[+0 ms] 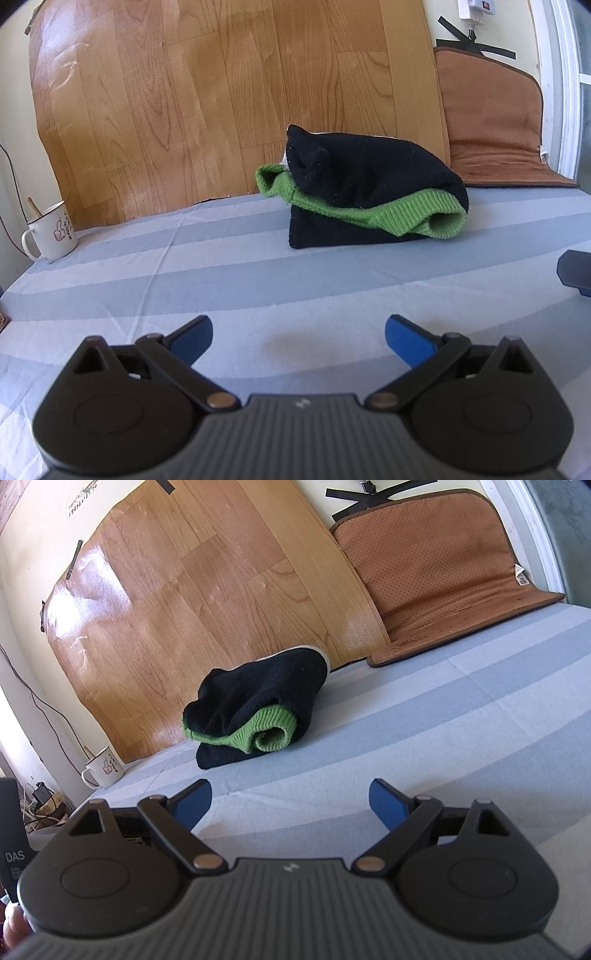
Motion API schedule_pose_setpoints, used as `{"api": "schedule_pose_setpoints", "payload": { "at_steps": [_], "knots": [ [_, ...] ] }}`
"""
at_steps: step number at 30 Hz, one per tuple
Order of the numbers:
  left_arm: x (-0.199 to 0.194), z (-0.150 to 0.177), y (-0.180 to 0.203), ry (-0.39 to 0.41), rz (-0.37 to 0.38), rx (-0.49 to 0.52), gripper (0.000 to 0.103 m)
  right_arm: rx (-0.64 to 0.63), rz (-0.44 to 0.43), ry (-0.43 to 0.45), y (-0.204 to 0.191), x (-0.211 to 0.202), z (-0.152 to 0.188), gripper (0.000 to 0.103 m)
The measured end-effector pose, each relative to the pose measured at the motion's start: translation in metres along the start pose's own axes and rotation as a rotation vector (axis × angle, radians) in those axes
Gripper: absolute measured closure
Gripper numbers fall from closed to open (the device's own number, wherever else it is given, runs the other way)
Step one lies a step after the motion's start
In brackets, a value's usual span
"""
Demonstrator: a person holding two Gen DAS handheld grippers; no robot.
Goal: Fold small clothes
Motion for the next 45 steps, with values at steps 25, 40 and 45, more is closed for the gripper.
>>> {"api": "schedule_pose_setpoints", "payload": {
  "at_steps": [25,40,45],
  "knots": [
    [0.005,0.000,-0.011,-0.031,-0.039,-0.038,0.000,0.006,0.003,-0.003,-0.001,0.001,0.002,0.009],
    [0.003,-0.001,-0.019,-0.018,-0.098,-0.041,0.000,0.010,0.001,0.001,0.000,0.001,0.002,0.009],
    [0.007,0.002,-0.021,-0.044,-0.125,-0.032,0.000,0.014,0.000,0.004,0.001,0.001,0.002,0.009]
  ]
}}
Point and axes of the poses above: each gripper's, at about its wrist camera, not at the fingertips, and x roughly the way its jaws point, y to its right, z to its underside, the point moved 9 cm from there along x, roughly the way its jaws point, and after that the axes turned 9 degrees about -z, right-handed, at the moved point
